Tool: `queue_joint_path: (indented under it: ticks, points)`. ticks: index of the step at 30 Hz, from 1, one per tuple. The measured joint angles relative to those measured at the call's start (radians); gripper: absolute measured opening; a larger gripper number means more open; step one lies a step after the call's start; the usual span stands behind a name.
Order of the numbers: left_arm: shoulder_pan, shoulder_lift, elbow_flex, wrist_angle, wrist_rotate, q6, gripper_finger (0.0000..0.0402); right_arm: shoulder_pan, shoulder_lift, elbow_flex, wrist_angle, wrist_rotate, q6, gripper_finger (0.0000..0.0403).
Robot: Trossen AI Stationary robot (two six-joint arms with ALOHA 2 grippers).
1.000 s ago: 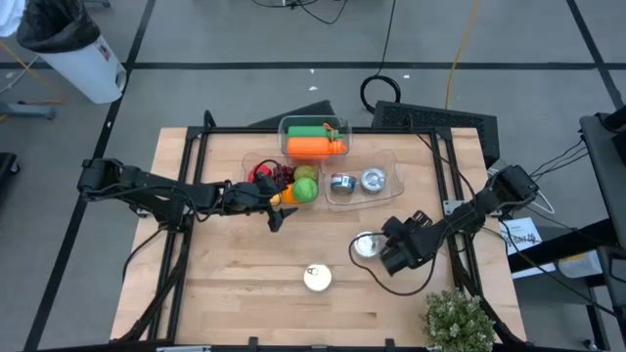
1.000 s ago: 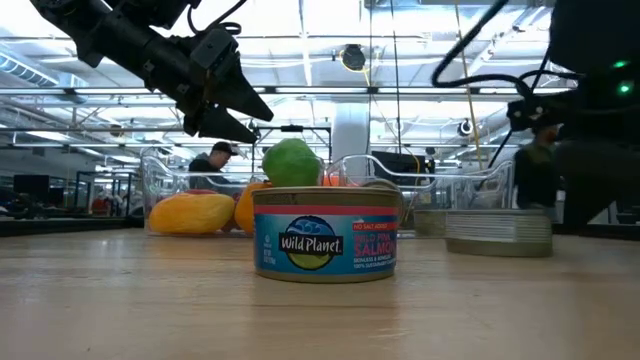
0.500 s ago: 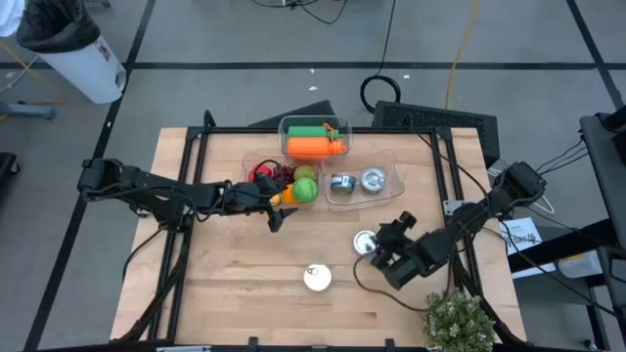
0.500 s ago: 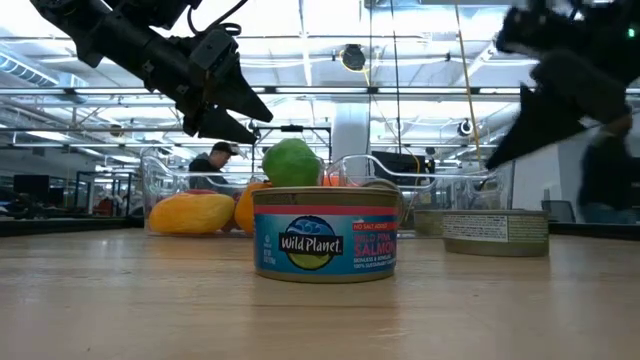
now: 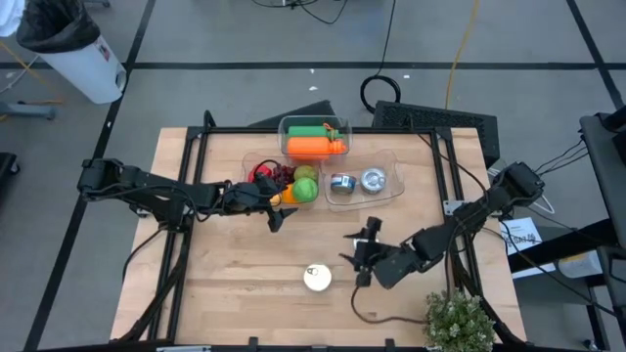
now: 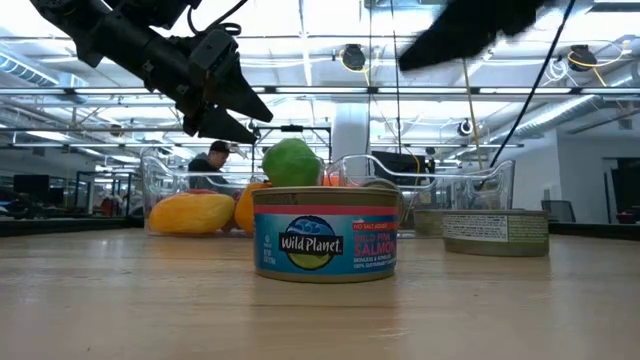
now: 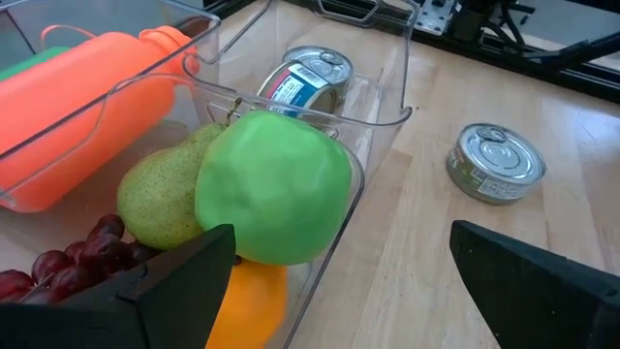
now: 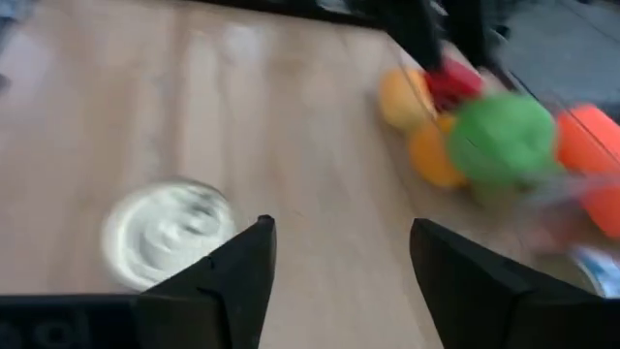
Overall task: Pick & Place Food Item
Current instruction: Put the green tuna can into the bottom right transparent bin
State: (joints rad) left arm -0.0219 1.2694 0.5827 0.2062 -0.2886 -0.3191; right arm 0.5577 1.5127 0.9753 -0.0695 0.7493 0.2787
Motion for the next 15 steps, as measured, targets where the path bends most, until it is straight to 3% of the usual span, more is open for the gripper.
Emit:
queue_joint_path:
  ticks: [6,10,15]
  points:
    - [0.0,0.0,0.0,-0.001,0.0,0.0,0.0393,0.06,0.111,0.285,-0.236,-0.019,-0.079,0.0268]
    - [0.0,0.0,0.0,-0.002,0.001,-0.001,0.0392,0.09,0.2,0.356,-0.41,-0.023,-0.112,0.0304]
    - [-0.001,0.0,0.0,-0.002,0.003,-0.006,0.0392,0.082,0.263,0.341,-0.624,-0.078,0.132,0.0323]
